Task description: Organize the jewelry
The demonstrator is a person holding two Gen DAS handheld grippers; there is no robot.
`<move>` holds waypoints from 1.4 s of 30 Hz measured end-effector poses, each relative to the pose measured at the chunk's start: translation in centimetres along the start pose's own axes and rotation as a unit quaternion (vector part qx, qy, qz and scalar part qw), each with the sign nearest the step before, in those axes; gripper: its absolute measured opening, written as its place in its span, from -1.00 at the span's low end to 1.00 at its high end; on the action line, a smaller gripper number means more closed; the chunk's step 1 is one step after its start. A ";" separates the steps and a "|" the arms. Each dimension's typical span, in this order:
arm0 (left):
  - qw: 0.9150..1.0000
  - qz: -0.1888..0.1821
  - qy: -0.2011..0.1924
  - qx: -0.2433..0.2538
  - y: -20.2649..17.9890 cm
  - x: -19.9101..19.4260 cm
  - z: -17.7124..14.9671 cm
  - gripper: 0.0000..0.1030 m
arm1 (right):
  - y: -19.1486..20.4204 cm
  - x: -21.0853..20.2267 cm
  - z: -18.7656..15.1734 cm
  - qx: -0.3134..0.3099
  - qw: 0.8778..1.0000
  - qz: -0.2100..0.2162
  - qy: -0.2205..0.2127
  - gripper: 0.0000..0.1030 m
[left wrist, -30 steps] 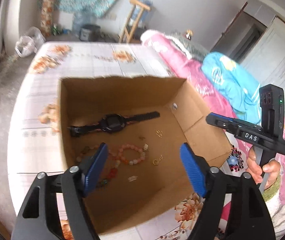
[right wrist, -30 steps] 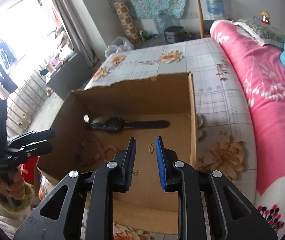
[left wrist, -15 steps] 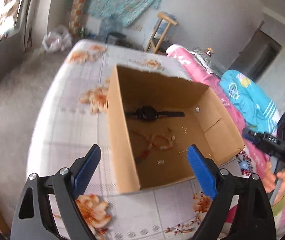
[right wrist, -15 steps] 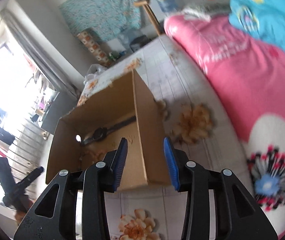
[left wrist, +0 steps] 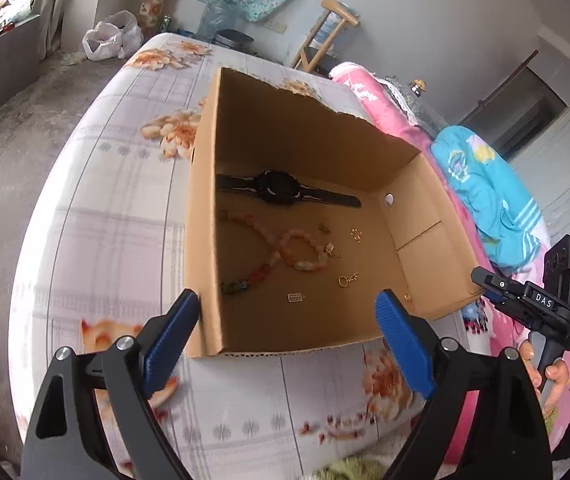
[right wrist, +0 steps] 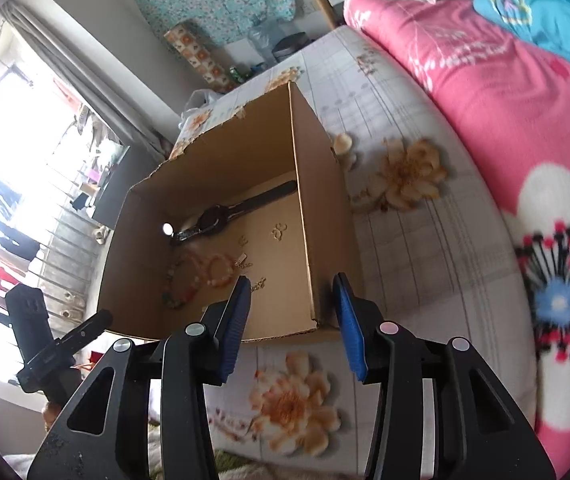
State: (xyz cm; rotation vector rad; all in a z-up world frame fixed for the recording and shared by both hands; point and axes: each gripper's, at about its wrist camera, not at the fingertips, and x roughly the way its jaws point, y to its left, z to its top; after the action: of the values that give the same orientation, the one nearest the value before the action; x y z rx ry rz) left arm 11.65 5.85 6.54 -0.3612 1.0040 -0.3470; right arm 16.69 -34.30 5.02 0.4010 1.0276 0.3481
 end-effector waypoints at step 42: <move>0.979 0.193 0.026 0.050 -3.9 -0.4 -6.6 0.89 | 10.3 3.0 -8.0 -0.136 0.984 -0.109 0.042 0.60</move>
State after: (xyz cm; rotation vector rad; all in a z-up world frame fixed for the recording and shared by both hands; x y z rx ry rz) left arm 5.34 1.64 5.38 -0.0603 1.0788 -0.0546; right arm 10.17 -22.64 4.05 0.0265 1.0770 0.3040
